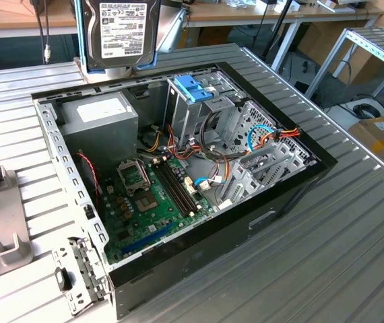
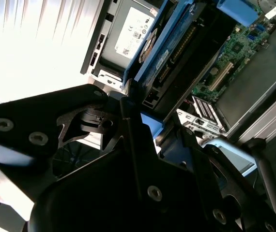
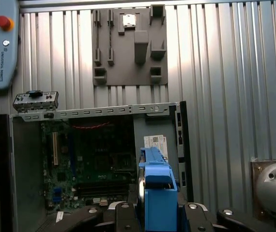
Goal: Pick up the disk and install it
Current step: 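Pick up the disk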
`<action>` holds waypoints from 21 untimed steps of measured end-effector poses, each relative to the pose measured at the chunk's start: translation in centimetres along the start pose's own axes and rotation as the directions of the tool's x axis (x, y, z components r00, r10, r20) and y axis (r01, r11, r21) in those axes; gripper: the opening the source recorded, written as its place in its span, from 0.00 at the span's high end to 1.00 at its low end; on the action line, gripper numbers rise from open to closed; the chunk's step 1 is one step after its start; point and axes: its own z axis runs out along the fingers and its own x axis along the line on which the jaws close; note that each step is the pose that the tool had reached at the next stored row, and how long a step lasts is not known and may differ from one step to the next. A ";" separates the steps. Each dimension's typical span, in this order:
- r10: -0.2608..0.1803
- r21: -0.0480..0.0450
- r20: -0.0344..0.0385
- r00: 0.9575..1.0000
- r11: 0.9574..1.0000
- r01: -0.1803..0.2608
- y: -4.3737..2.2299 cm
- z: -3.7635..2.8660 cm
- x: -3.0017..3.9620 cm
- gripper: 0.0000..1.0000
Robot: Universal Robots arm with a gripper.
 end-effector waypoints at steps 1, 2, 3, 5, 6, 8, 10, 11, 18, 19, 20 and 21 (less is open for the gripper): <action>0.000 0.000 0.000 1.000 1.000 0.000 -0.10 0.00 -0.01 0.63; 0.000 0.000 0.000 1.000 1.000 0.000 -0.26 0.00 -0.02 0.63; 0.000 0.000 -0.001 1.000 1.000 0.000 -0.37 0.00 -0.02 0.63; 0.000 0.000 -0.001 1.000 1.000 0.000 -0.64 -0.01 -0.04 0.63; 0.000 0.000 -0.001 1.000 1.000 0.000 -0.75 -0.01 -0.04 0.63; 0.000 0.000 -0.002 1.000 1.000 0.000 -0.96 -0.01 -0.06 0.63; 0.000 0.000 -0.002 1.000 1.000 0.000 -1.32 -0.01 -0.08 0.63; 0.000 0.000 -0.003 1.000 1.000 0.000 -1.46 -0.01 -0.08 0.63; 0.000 0.000 -0.004 1.000 1.000 0.000 -2.25 0.00 -0.13 0.63; 0.000 0.000 -0.005 1.000 1.000 0.000 -2.41 0.00 -0.14 0.63; 0.000 0.000 -0.005 1.000 1.000 0.000 -2.52 0.00 -0.15 0.63; 0.000 0.000 -0.005 1.000 1.000 0.000 -2.62 0.00 -0.15 0.63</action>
